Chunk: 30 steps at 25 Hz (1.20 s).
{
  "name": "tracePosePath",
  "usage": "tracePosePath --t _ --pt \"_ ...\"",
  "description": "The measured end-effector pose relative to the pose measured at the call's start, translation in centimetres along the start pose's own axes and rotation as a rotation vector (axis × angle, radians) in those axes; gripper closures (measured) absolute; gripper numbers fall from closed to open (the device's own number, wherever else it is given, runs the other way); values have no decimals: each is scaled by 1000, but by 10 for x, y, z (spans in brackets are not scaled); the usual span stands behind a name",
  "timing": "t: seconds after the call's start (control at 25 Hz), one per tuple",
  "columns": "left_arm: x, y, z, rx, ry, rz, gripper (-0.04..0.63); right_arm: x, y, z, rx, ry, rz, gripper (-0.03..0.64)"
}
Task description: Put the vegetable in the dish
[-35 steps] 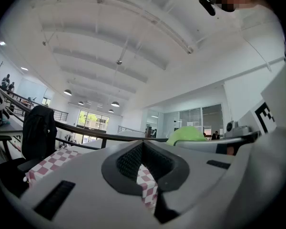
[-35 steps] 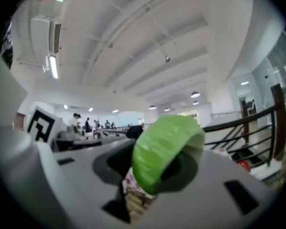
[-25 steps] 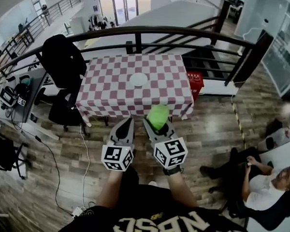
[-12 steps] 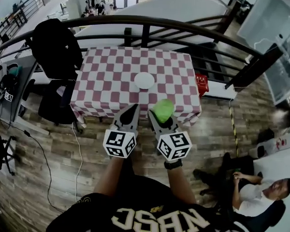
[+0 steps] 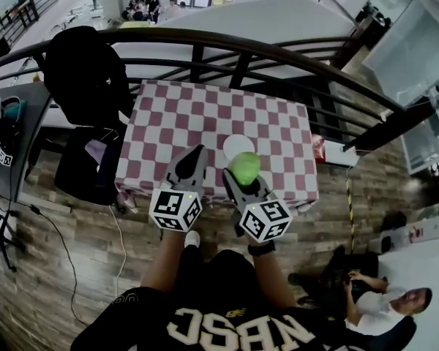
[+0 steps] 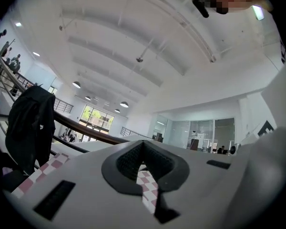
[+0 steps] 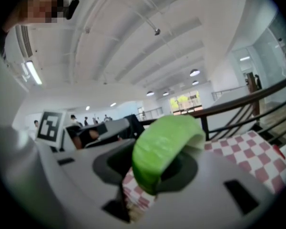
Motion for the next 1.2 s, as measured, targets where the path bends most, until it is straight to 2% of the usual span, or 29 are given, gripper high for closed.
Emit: tracePosePath --t 0.24,0.44,0.6,0.72,0.96,1.2 --pt "14 11 37 -56 -1 39 577 34 5 -17 46 16 56 472" --pt "25 15 55 -71 4 58 577 55 0 -31 56 -11 46 472" --pt "40 34 73 -110 -13 123 577 72 10 -41 104 -58 70 472" --pt "57 44 78 -132 -14 157 577 85 18 -60 145 -56 96 472" --pt "106 62 85 -127 -28 210 577 110 19 -109 219 -53 106 472" --pt "151 91 91 -108 -26 307 577 127 30 -153 263 -102 122 472"
Point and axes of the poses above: the fingertips, and each gripper's own axes: x forward along the fingers, z to its left, y out of its underside, the point moved 9 cm from there along -x, backward along the fingers, and after that the axes turned 1 degree about -x, right-handed, at the moved point
